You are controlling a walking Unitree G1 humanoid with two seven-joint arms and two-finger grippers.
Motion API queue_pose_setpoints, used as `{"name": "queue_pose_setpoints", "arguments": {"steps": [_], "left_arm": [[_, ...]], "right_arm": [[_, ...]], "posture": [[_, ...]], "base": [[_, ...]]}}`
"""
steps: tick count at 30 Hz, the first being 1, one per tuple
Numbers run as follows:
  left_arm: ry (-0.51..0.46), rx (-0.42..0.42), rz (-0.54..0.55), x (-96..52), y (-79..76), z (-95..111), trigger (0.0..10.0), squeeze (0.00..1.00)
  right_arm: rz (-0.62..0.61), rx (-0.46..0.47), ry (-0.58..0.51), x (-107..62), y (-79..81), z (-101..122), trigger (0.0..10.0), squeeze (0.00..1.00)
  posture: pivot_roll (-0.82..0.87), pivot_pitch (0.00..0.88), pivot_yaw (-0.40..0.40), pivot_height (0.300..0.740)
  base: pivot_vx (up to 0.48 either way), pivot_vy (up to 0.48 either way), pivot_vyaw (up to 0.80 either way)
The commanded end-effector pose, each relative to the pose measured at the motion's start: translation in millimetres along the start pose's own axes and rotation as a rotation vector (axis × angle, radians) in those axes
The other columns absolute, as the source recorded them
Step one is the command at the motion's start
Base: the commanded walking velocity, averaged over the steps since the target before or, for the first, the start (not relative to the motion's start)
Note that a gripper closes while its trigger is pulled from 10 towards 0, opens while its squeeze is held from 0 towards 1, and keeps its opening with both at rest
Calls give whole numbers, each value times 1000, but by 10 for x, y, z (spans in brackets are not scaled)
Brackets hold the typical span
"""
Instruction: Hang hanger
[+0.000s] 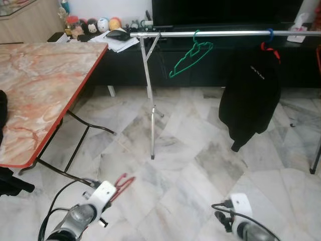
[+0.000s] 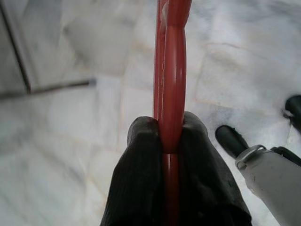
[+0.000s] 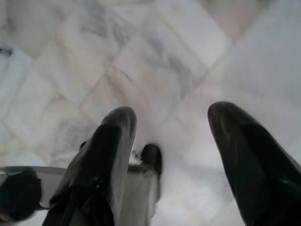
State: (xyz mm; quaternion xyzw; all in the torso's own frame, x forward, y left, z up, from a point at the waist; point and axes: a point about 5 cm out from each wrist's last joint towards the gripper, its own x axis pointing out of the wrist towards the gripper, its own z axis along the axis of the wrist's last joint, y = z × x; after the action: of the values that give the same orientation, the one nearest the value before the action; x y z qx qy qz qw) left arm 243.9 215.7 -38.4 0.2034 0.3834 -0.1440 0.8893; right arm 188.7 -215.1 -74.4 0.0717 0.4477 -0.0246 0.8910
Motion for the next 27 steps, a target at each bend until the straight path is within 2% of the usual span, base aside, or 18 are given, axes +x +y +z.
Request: {"name": "queue_pose_setpoints", "arguments": {"steps": [1,3,7,9,14,17,20,27], "left_arm": [[82,-90,55,-51,22,-251,10000,0],[133,-174,101,-93,31,-411,10000,0],[182,-285,165,-151,55,-581,10000,0],[223,-323,186,-187,35,-691,10000,0],[275,-314,196,-222,-16,-807,10000,0],[290,-367,233,-234,-28,-844,10000,0],[298,-373,243,-229,-42,-843,10000,0],[281,-440,265,-215,-122,-843,10000,0]], "right_arm": [[-48,63,41,-27,-33,-182,10000,0],[-73,54,75,-58,-46,-337,10000,0],[-118,134,50,-94,-118,-400,10000,0],[-125,142,55,-112,-140,-446,10000,0],[-132,103,67,-122,-162,-466,10000,0],[-126,97,55,-122,-183,-439,10000,0],[-119,55,57,-119,-185,-423,10000,0],[-67,-42,59,-81,-97,-359,10000,0]], "posture": [[-173,62,56,740],[-167,57,48,740],[-170,55,45,740],[-178,52,46,740],[-197,46,44,740],[-197,26,32,740],[-182,16,13,740],[-113,0,-52,740]], "base": [[0,0,0],[0,0,0],[0,0,0],[0,0,0],[0,0,0],[0,0,0],[0,0,0],[0,0,0]]}}
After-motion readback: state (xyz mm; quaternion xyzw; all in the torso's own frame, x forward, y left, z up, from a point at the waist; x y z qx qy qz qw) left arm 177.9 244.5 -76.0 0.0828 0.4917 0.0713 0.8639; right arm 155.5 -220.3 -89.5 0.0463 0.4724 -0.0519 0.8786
